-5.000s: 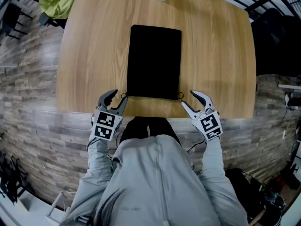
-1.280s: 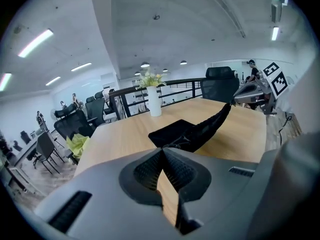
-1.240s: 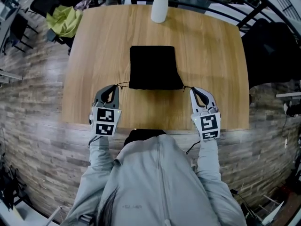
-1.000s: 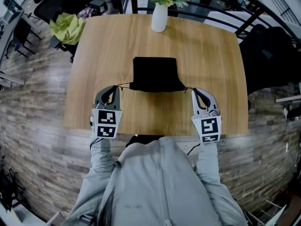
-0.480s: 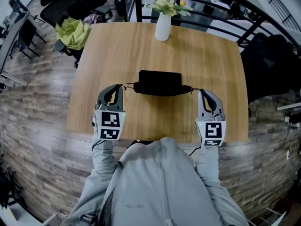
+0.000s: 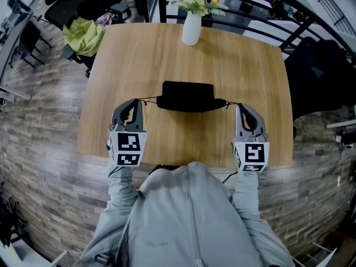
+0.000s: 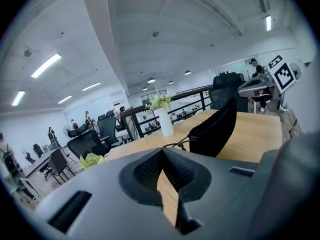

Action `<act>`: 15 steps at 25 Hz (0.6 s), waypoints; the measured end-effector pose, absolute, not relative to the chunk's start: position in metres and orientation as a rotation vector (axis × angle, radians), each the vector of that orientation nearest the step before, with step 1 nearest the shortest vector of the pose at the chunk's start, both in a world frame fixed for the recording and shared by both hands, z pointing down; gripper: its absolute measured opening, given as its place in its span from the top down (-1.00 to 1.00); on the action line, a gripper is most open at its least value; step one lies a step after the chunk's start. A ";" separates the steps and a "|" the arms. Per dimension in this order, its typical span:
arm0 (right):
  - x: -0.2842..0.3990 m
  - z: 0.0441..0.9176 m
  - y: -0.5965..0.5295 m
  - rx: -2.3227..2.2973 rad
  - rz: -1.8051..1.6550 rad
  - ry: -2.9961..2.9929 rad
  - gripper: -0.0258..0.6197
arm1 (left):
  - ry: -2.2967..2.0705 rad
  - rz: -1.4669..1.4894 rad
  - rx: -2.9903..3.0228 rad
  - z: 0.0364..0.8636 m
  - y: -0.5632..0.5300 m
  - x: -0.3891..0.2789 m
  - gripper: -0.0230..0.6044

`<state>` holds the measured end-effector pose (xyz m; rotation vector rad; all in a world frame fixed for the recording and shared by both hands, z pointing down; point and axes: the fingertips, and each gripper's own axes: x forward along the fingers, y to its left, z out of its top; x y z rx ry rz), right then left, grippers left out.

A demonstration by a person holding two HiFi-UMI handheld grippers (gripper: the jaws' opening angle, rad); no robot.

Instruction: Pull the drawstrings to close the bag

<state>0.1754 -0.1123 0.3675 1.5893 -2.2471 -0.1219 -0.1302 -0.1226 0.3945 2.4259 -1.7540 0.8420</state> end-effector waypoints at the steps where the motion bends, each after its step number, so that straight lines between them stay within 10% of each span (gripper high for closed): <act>1: 0.178 0.367 -0.113 1.608 -0.112 -2.245 0.85 | -1.757 0.839 2.419 0.395 -0.123 -0.131 0.84; 15: 0.219 0.380 -0.110 1.723 -0.080 -2.088 0.85 | -1.814 0.840 2.322 0.412 -0.123 -0.155 0.84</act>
